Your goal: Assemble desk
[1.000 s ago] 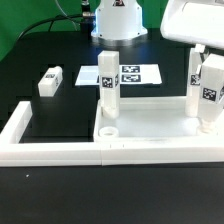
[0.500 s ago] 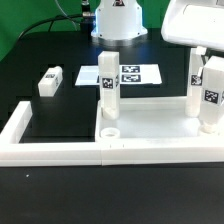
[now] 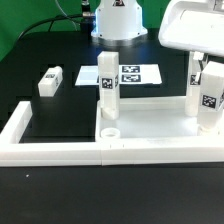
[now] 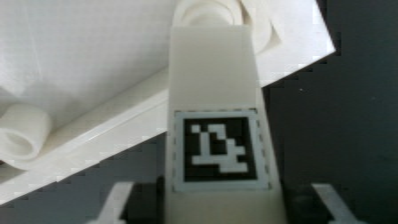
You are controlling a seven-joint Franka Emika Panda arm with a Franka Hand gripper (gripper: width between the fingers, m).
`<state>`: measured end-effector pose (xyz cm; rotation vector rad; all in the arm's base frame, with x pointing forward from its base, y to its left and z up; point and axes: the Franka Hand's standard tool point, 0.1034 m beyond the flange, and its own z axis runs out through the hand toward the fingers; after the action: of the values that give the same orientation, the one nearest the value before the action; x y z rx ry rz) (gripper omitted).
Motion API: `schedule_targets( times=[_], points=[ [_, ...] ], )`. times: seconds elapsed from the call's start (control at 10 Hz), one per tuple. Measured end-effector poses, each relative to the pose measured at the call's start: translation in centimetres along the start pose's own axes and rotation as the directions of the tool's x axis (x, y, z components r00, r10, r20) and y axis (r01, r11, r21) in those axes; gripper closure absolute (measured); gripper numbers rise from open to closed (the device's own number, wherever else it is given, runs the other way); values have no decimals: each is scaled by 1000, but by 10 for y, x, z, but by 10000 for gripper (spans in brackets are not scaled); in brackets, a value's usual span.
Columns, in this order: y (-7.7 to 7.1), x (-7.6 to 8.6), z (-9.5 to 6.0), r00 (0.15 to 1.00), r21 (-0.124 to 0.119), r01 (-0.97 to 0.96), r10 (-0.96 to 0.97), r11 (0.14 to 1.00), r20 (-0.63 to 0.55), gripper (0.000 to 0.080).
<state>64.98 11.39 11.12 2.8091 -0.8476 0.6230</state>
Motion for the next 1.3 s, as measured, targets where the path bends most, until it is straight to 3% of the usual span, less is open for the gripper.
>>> schedule_targets(
  times=[0.6, 1.0, 1.3],
  points=[
    [0, 0, 0, 1000, 0, 3, -3, 1000, 1, 511],
    [-5, -28, -2, 996, -54, -83, 82, 995, -33, 511],
    [-4, -31, -1, 997, -53, -75, 73, 996, -40, 511]
  ],
)
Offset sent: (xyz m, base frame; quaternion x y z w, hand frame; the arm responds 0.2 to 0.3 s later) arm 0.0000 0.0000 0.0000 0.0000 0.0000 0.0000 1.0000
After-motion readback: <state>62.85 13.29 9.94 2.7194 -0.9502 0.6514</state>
